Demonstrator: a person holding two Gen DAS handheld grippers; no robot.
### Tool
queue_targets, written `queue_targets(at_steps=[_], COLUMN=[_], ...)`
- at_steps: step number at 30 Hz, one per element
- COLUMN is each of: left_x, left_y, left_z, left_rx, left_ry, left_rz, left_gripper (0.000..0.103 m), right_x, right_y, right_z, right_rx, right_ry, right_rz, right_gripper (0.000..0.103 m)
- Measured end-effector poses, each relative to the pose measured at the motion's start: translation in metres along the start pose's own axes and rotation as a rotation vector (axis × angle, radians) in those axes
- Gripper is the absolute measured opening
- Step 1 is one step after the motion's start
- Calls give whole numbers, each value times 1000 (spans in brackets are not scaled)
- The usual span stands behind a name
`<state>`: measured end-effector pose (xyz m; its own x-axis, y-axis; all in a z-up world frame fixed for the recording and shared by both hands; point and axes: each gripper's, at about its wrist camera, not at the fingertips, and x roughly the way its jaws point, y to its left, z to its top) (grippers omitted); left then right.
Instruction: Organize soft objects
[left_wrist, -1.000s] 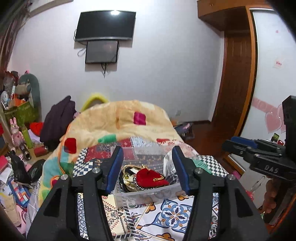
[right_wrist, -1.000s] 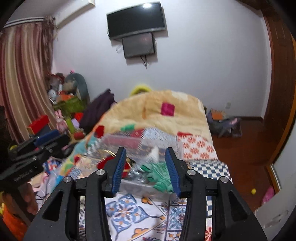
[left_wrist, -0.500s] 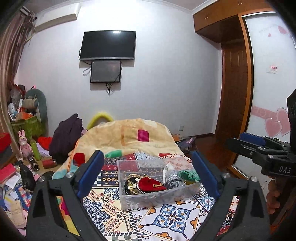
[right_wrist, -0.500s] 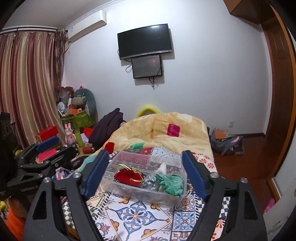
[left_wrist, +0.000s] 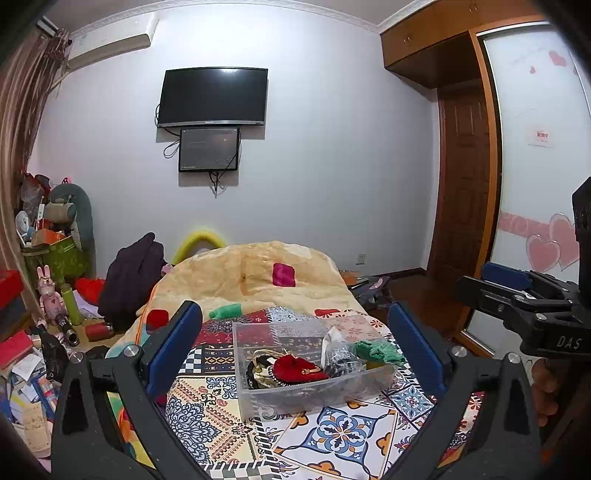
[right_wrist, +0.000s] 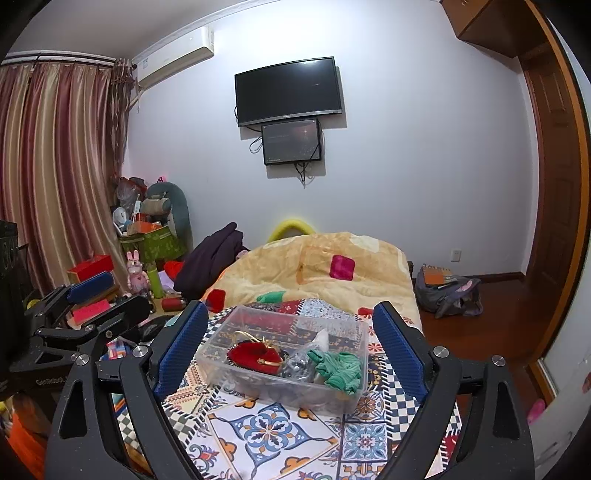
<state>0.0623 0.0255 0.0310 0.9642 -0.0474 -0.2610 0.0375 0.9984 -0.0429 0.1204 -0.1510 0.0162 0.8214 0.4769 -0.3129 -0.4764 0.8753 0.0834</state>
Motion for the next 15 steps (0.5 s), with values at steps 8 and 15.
queue_targets(at_steps=[8,15], left_x=[-1,-2], left_y=[0,0], left_z=[0,1], left_rx=[0,1], left_ry=[-1,-1], left_rz=[1,3], left_gripper=[102,102], right_x=[-3,-3], right_y=[1,1], right_z=[1,0], right_rx=[-1,0], right_ry=[-4,-3], right_rz=[3,3], right_gripper=[90,90])
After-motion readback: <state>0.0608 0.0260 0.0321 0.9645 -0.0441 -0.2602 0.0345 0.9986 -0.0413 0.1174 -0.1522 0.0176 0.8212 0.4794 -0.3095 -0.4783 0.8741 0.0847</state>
